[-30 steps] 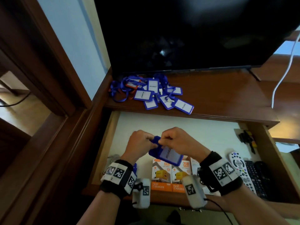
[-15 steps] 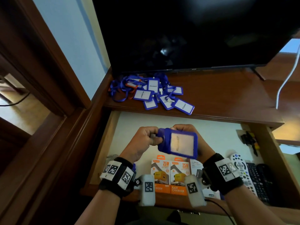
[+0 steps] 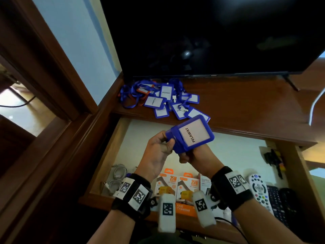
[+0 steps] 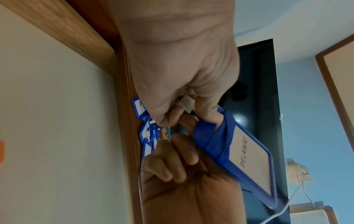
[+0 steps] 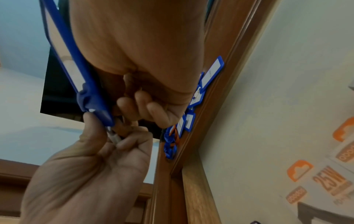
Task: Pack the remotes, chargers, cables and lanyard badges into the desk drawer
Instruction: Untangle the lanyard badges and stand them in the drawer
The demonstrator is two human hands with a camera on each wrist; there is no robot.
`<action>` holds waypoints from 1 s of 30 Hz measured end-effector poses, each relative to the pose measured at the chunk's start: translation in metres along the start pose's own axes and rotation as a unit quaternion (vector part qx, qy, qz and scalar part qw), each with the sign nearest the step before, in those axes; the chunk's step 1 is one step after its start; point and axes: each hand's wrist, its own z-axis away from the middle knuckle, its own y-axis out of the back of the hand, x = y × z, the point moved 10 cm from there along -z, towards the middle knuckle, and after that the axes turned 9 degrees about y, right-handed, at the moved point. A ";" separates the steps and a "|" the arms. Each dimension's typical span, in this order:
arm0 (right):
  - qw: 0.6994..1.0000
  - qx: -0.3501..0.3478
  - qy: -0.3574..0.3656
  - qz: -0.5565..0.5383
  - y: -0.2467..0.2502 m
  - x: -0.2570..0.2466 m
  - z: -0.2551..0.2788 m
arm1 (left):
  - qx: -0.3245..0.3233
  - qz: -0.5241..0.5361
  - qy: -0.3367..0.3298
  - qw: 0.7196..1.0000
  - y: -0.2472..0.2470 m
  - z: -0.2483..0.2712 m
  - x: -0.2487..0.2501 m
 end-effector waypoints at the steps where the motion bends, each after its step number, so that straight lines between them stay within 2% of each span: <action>1: 1.000 -0.016 -0.002 0.002 0.000 0.003 0.001 | 0.010 0.005 0.001 1.000 0.002 0.001 -0.002; 5: 0.995 -0.075 -0.050 0.034 -0.004 0.019 -0.003 | 0.064 -0.023 0.004 0.998 0.026 0.002 -0.004; 7: 0.991 -0.066 -0.081 0.080 0.006 0.030 -0.007 | 0.099 -0.075 0.009 0.992 0.048 0.001 -0.001; 9: 0.988 -0.029 -0.095 0.117 0.024 0.036 -0.016 | 0.126 -0.179 0.028 0.975 0.072 -0.002 0.004; 11: 0.986 0.010 -0.096 0.136 0.041 0.038 -0.025 | 0.121 -0.324 0.063 0.936 0.094 -0.013 0.000; 12: 0.985 0.029 -0.097 0.141 0.048 0.037 -0.030 | 0.109 -0.406 0.082 0.904 0.104 -0.019 -0.006; 15: 0.978 0.068 -0.096 0.170 0.062 0.031 -0.048 | 0.039 -0.621 0.135 0.771 0.119 -0.035 -0.036; 17: 0.973 0.077 -0.087 0.198 0.062 0.024 -0.064 | -0.016 -0.700 0.154 0.697 0.119 -0.042 -0.061; 19: 0.966 0.084 -0.072 0.236 0.057 0.015 -0.083 | -0.058 -0.737 0.163 0.653 0.116 -0.047 -0.085; 23: 0.944 0.101 -0.043 0.311 0.040 0.001 -0.127 | -0.134 -0.778 0.149 0.596 0.106 -0.057 -0.120; 27: 0.922 0.090 0.003 0.376 0.019 -0.007 -0.173 | -0.175 -0.783 0.143 0.579 0.106 -0.069 -0.135; 28: 0.904 0.082 0.028 0.418 0.012 -0.010 -0.185 | -0.189 -0.781 0.146 0.577 0.107 -0.071 -0.140; 30: 0.848 0.081 0.078 0.518 0.003 -0.016 -0.206 | -0.214 -0.776 0.151 0.574 0.108 -0.074 -0.149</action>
